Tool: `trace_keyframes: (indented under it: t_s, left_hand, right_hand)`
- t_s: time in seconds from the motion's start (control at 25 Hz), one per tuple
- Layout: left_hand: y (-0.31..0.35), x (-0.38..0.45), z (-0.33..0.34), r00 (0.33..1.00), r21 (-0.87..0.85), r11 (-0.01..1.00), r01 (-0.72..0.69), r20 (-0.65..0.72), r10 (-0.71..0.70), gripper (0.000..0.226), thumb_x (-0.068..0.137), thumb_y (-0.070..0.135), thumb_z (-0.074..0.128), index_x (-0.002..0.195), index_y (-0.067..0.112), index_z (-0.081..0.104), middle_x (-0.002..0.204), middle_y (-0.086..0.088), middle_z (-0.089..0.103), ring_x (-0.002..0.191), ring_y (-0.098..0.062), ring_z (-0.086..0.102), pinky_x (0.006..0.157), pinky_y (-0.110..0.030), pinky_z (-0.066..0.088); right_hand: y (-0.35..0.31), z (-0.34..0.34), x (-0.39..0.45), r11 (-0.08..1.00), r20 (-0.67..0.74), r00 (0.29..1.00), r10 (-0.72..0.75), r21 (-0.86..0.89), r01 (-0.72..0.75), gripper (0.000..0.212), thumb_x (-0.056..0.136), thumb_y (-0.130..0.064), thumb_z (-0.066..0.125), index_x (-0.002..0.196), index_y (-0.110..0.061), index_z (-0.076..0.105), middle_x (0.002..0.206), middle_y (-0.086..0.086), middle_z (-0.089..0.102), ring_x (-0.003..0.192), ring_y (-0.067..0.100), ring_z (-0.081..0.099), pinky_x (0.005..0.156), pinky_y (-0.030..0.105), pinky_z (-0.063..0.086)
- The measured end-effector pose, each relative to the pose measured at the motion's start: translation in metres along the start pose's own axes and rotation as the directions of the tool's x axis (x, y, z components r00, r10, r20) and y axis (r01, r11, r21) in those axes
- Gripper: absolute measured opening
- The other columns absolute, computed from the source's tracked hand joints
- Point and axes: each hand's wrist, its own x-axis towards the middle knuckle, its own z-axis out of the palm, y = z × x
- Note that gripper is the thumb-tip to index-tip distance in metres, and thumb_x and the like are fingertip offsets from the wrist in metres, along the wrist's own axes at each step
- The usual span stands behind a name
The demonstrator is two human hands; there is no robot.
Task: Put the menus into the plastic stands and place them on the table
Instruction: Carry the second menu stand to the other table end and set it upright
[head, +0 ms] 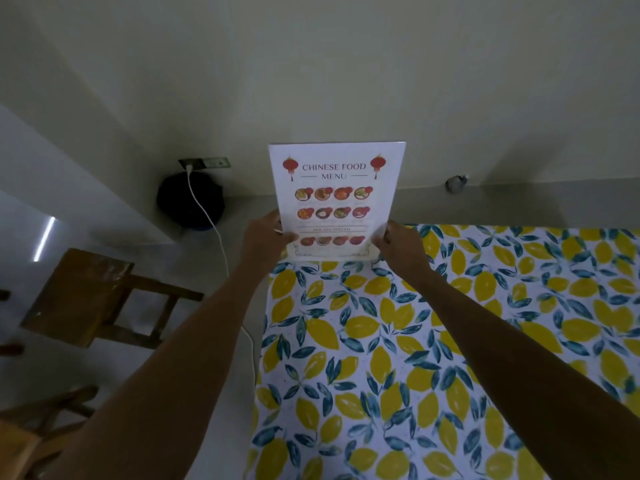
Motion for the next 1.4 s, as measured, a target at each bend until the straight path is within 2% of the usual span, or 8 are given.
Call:
trace_keyframes:
  t_s: [0.16, 0.28, 0.36, 0.44, 0.6, 0.96, 1.12, 1.4]
  left_hand:
    - [0.031, -0.018, -0.001, 0.999, 0.096, 0.995, 0.029, -0.044, -0.025, 0.043, 0.076, 0.029, 0.078, 0.118, 0.029, 0.067, 0.111, 0.001, 0.077, 0.090, -0.015, 0.074, 0.081, -0.039, 0.061]
    - [0.035, -0.028, 0.003, 0.997, 0.137, 0.990, 0.033, -0.070, -0.023, 0.040, 0.081, 0.023, 0.076, 0.120, 0.024, 0.066, 0.109, 0.001, 0.077, 0.082, -0.011, 0.073, 0.074, -0.030, 0.060]
    - [0.034, -0.030, 0.003, 0.996, 0.133, 0.991, 0.024, -0.085, -0.012, 0.039, 0.080, 0.023, 0.076, 0.117, 0.024, 0.066, 0.107, 0.000, 0.077, 0.082, -0.011, 0.072, 0.073, -0.032, 0.061]
    - [0.032, -0.028, 0.004, 0.995, 0.141, 0.990, 0.027, -0.095, -0.013, 0.038, 0.077, 0.026, 0.076, 0.114, 0.026, 0.066, 0.106, 0.001, 0.077, 0.085, -0.014, 0.073, 0.077, -0.039, 0.062]
    - [0.031, -0.033, 0.006, 0.994, 0.139, 0.989, 0.042, -0.107, -0.027, 0.036, 0.078, 0.025, 0.078, 0.113, 0.026, 0.068, 0.105, -0.001, 0.078, 0.085, -0.014, 0.074, 0.080, -0.039, 0.061]
    - [0.030, -0.045, 0.010, 0.994, 0.166, 0.985, 0.045, -0.103, -0.028, 0.036, 0.083, 0.025, 0.075, 0.117, 0.020, 0.066, 0.106, -0.001, 0.076, 0.082, -0.013, 0.069, 0.074, -0.030, 0.055]
    - [0.021, -0.040, 0.010, 0.994, 0.127, 0.990, 0.068, -0.095, -0.056, 0.041, 0.074, 0.038, 0.073, 0.113, 0.031, 0.065, 0.103, 0.003, 0.078, 0.084, -0.012, 0.074, 0.080, -0.045, 0.062]
    - [0.013, -0.038, 0.013, 0.995, 0.088, 0.994, 0.066, -0.077, -0.060, 0.046, 0.071, 0.046, 0.071, 0.114, 0.031, 0.065, 0.108, 0.006, 0.077, 0.093, -0.012, 0.074, 0.084, -0.047, 0.061]
  right_hand:
    - [0.004, 0.001, -0.001, 0.999, 0.029, 1.000, -0.010, -0.052, 0.011, 0.026, 0.090, -0.026, 0.059, 0.089, 0.000, 0.059, 0.085, 0.022, 0.068, 0.079, 0.037, 0.063, 0.062, 0.034, 0.042]
    - [0.007, 0.002, -0.012, 1.000, 0.030, 1.000, -0.010, -0.014, 0.011, 0.028, 0.090, -0.030, 0.058, 0.087, -0.002, 0.057, 0.079, 0.019, 0.069, 0.072, 0.035, 0.065, 0.064, 0.039, 0.053]
    - [0.005, 0.001, -0.015, 1.000, 0.029, 1.000, -0.009, 0.002, 0.009, 0.028, 0.091, -0.028, 0.059, 0.086, -0.001, 0.056, 0.078, 0.020, 0.069, 0.071, 0.035, 0.065, 0.064, 0.041, 0.054]
    - [0.001, 0.000, -0.014, 1.000, 0.018, 1.000, -0.017, -0.023, 0.017, 0.026, 0.091, -0.024, 0.059, 0.087, 0.001, 0.056, 0.080, 0.023, 0.067, 0.074, 0.037, 0.062, 0.061, 0.037, 0.046]
    - [0.001, -0.001, -0.021, 0.998, -0.006, 0.999, -0.037, -0.042, 0.037, 0.026, 0.092, -0.021, 0.059, 0.086, 0.004, 0.055, 0.081, 0.029, 0.064, 0.076, 0.039, 0.061, 0.061, 0.034, 0.035]
    - [0.007, -0.002, -0.022, 0.997, 0.042, 0.997, -0.059, -0.042, 0.061, 0.024, 0.092, -0.022, 0.059, 0.087, 0.002, 0.056, 0.085, 0.027, 0.067, 0.079, 0.040, 0.062, 0.060, 0.033, 0.035]
    - [0.005, -0.001, -0.025, 1.000, 0.014, 1.000, -0.027, -0.002, 0.027, 0.022, 0.092, -0.020, 0.059, 0.083, -0.001, 0.054, 0.083, 0.026, 0.066, 0.072, 0.034, 0.059, 0.059, 0.031, 0.032]
    - [0.003, 0.000, -0.025, 1.000, 0.023, 1.000, 0.003, -0.008, -0.003, 0.025, 0.092, -0.022, 0.057, 0.096, 0.003, 0.059, 0.095, 0.024, 0.068, 0.086, 0.038, 0.063, 0.063, 0.031, 0.036]
